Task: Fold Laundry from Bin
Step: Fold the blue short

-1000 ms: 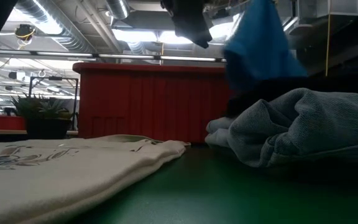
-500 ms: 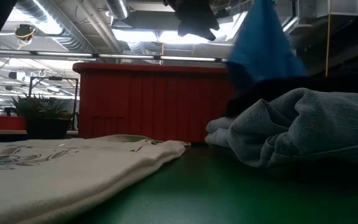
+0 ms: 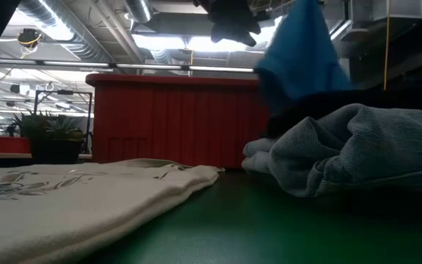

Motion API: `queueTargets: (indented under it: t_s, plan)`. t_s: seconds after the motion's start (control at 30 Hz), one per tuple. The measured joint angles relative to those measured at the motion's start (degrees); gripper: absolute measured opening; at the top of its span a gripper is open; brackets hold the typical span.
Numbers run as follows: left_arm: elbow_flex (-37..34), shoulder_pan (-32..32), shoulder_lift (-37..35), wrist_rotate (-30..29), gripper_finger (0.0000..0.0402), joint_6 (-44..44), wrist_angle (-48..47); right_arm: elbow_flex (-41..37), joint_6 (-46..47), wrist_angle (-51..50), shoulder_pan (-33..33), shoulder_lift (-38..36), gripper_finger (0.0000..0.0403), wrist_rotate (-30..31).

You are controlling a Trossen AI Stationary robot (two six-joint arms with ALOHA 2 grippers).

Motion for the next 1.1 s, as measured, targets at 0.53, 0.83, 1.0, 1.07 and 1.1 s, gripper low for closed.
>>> queueTargets:
  t_s: [0.53, 0.83, 1.0, 1.07, 1.1]
  plan:
    - [0.15, -1.04, 0.85, -0.87, 0.0174, -5.60, 3.32, 0.00, 0.02, 1.85, -0.02, -0.02, 0.0007, 0.07]
    - [0.11, -1.25, 4.09, -2.16, 0.0174, -6.02, 4.11, 0.00, 0.02, 1.87, -0.02, -0.02, 0.0007, -0.04]
    - [0.02, -1.22, 5.88, -2.24, 0.0160, -4.19, 4.69, 0.00, 0.01, 1.86, 0.00, -0.02, 0.0007, -0.12]
    - [0.02, -1.22, 5.97, -2.23, 0.0139, -4.07, 5.06, 0.00, 0.02, 1.87, 0.00, -0.02, 0.0007, -0.09]
    - [0.02, -1.20, 5.97, -2.21, 0.0124, -4.06, 4.61, 0.00, 0.02, 1.87, 0.00, -0.02, 0.0007, -0.10]
